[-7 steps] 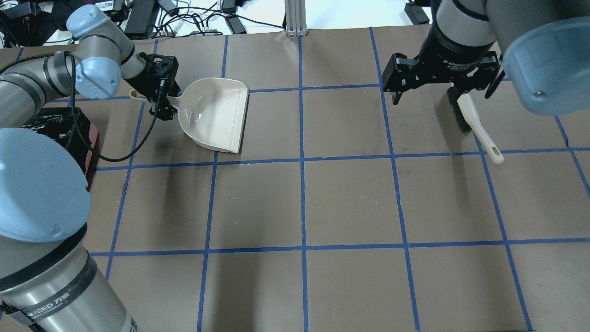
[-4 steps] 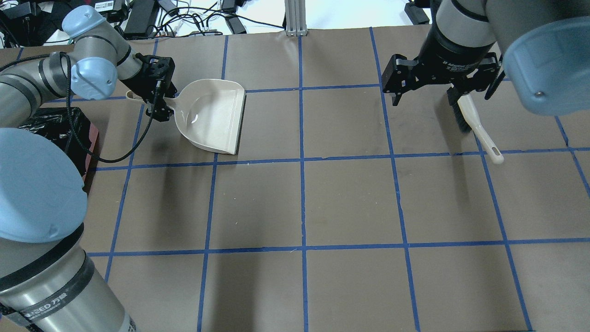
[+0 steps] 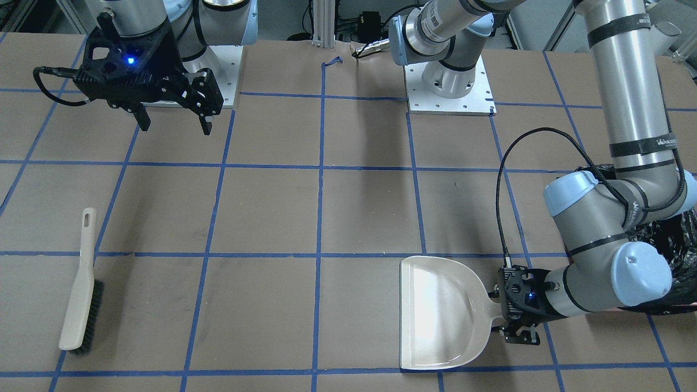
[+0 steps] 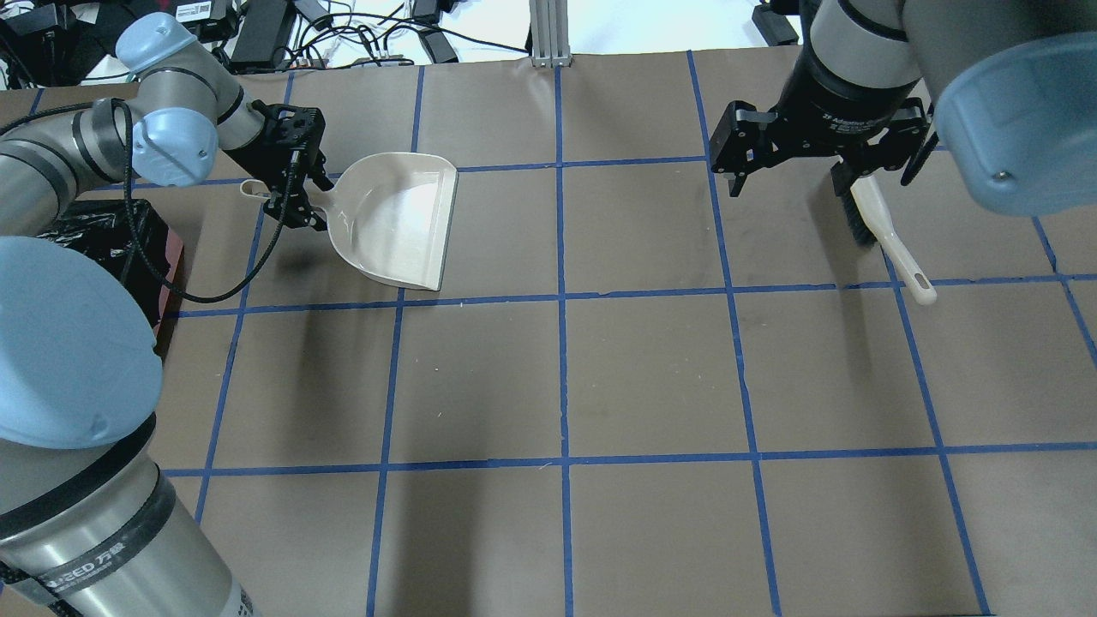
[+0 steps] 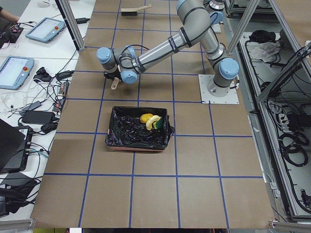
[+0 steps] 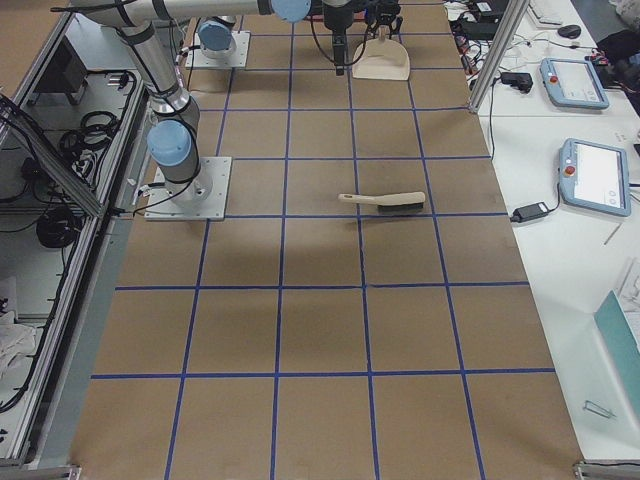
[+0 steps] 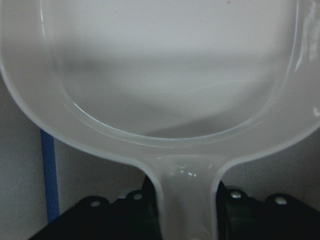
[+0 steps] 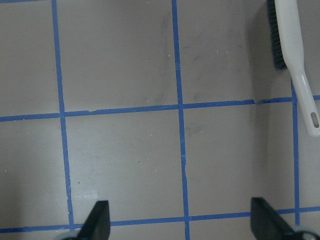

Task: Sweep and dump trash into bin
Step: 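Lower the dustpan onto the table with the left gripper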

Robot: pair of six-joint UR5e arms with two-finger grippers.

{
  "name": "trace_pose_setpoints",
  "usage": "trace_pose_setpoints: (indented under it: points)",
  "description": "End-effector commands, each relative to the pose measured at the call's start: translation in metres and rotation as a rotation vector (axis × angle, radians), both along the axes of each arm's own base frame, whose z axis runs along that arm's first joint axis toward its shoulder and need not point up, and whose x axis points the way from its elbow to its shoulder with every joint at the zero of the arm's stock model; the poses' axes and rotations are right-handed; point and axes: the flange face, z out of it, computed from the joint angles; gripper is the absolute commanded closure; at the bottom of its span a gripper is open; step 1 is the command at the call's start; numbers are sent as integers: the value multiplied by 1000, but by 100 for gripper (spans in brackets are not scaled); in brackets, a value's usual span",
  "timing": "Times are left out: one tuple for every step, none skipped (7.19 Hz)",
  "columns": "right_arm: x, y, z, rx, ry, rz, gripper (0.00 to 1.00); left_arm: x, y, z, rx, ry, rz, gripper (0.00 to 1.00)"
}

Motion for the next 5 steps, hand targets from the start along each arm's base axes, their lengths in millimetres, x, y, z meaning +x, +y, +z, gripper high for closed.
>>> trace_pose_setpoints:
  points:
    - [0,0,1,0,0,0,0,0,3,26,3,1,6,28]
    - [0,1,0,3,0,0,0,2,2,62,14,-4,59,29]
    - [-1,1,0,6,4,0,0,1,5,105,48,-6,99,29]
    - [-1,1,0,4,3,-2,0,-2,17,139,76,-16,199,29]
    - [-1,1,0,4,5,-2,0,-11,33,165,113,-22,298,29]
